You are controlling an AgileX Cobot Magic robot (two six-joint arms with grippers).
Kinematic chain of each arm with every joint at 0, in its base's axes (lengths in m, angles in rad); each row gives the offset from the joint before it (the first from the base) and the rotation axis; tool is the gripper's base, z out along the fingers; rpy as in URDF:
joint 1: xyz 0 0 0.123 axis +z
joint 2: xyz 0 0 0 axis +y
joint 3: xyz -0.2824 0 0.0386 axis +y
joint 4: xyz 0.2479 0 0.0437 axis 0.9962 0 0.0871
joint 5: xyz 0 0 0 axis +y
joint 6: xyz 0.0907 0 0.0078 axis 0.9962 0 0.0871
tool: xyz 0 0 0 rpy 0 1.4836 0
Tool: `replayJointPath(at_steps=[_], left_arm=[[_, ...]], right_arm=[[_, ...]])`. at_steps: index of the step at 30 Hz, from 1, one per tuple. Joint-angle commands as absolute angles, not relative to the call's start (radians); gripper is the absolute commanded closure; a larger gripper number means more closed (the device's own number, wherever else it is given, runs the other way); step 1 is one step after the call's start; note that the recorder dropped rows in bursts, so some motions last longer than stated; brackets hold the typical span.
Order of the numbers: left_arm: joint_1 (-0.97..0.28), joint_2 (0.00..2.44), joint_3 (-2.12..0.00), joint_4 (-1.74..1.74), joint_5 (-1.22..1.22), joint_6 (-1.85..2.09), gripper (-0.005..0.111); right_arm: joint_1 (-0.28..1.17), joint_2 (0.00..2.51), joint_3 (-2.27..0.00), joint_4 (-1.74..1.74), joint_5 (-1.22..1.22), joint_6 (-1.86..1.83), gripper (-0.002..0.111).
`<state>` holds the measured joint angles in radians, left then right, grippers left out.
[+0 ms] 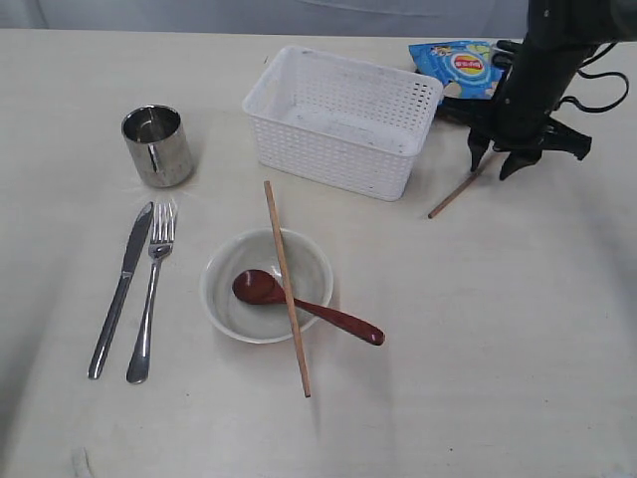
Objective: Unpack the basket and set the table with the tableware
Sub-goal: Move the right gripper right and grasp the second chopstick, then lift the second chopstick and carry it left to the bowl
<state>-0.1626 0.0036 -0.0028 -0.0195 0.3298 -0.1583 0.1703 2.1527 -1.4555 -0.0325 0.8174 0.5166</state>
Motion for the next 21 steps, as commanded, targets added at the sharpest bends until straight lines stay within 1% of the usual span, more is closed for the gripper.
replayJointPath(at_steps=[1, 6, 16, 21], left_arm=[[-0.162, 0.000, 0.000, -0.020, 0.319, -0.158, 0.107], [-0.162, 0.000, 0.000, -0.020, 0.319, -0.158, 0.107], [-0.162, 0.000, 0.000, -0.020, 0.319, -0.158, 0.107], [-0.162, 0.000, 0.000, -0.020, 0.319, -0.158, 0.107]], right_arm=[[0.162, 2.171, -1.502, -0.026, 0.811, 0.562, 0.070], [0.162, 2.195, -1.547, -0.026, 0.837, 0.593, 0.070], [0.162, 2.236, -1.545, -0.026, 0.971, 0.684, 0.070], [0.162, 2.250, -1.545, -0.026, 0.997, 0.684, 0.070]])
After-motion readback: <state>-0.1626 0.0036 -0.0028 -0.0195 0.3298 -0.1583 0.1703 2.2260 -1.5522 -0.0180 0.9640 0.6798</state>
